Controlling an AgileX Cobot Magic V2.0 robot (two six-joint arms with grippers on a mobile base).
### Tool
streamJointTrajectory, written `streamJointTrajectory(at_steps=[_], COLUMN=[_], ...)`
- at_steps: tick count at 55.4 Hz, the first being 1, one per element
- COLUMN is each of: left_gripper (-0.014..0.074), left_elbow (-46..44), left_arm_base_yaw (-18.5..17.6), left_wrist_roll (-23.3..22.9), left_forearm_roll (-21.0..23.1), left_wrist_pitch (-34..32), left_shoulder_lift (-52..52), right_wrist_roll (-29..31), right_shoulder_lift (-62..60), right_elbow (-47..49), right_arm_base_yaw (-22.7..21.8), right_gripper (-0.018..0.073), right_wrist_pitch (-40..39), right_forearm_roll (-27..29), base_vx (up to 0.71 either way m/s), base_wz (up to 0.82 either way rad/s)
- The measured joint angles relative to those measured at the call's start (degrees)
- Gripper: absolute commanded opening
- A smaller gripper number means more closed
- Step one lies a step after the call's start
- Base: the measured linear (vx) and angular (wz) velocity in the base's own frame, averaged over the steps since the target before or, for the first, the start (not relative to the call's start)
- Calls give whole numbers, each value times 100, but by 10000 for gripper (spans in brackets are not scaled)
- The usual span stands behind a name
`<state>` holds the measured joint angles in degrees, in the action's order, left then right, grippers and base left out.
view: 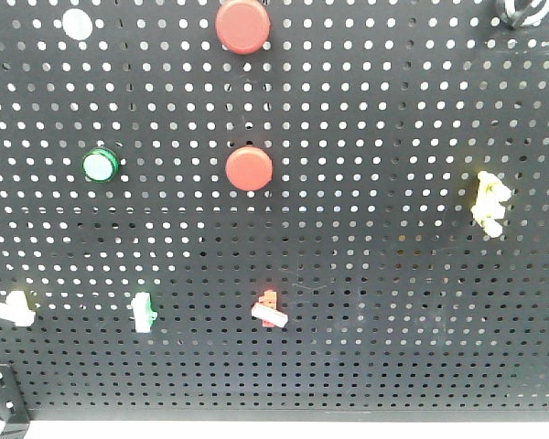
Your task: Rotate knob clockwise with right arm
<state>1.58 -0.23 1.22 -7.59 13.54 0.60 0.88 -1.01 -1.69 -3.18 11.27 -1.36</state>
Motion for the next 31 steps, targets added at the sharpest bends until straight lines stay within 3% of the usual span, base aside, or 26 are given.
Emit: streamJointTrajectory(at_steps=[31], left_gripper=[-6], left_elbow=[0], left_arm_base_yaw=[0], left_wrist_roll=[0], left_forearm_roll=[0], left_wrist_pitch=[0], left_shoulder_lift=[0], right_wrist_roll=[0], right_shoulder_lift=[0], right_elbow=[0], right_arm_base_yaw=[0], right_gripper=[-8], right_wrist_pitch=[42], right_forearm_roll=[4], base_vx=[0], base_wz=[0])
